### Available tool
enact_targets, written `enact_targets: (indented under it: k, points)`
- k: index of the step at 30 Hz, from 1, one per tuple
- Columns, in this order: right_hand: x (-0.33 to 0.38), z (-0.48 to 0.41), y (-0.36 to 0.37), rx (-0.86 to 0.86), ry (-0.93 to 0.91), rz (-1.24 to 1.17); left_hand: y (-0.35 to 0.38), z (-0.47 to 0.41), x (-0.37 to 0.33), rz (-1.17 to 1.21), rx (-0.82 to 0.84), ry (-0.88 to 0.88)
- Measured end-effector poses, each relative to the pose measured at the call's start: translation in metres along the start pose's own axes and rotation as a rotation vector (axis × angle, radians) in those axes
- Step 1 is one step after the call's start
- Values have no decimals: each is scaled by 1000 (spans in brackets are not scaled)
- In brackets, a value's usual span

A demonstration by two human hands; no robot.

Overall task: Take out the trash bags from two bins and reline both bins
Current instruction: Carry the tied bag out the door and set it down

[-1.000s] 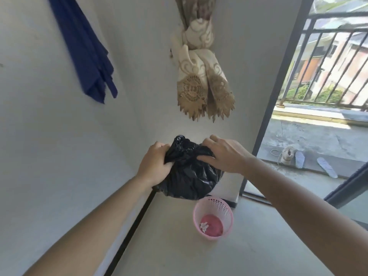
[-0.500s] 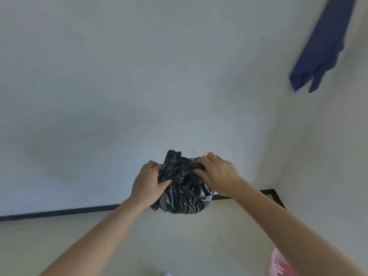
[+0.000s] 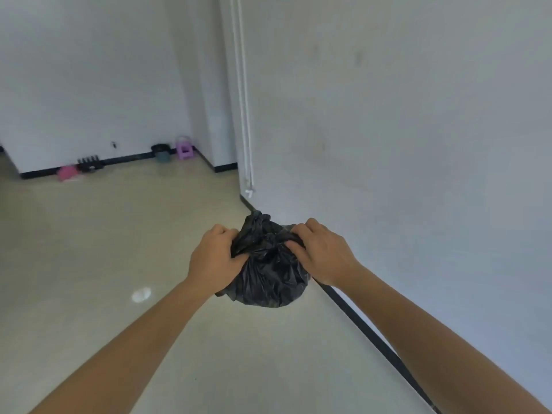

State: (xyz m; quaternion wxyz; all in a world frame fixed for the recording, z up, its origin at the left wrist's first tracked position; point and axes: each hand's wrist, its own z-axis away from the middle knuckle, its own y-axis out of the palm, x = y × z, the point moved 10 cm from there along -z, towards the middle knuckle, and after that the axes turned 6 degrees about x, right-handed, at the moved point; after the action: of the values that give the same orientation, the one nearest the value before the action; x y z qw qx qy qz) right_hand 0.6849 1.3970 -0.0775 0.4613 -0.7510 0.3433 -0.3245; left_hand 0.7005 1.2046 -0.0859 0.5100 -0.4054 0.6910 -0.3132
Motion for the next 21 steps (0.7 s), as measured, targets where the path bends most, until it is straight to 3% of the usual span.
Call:
enact_targets:
  k: [4,9,16,21]
  points:
    - [78,-114,50,22,-133,-105,-63,-21,115,68,-65,-184]
    - [137,-221,110,75,-262,-167,-104,-42,213,176,-168,-276]
    - [142,-366,213,181,-333,-160,-98,-143,317,132,-202,-277]
    - [126,-488,267,236,-373,-207,-113,-245,355,65,-330,-233]
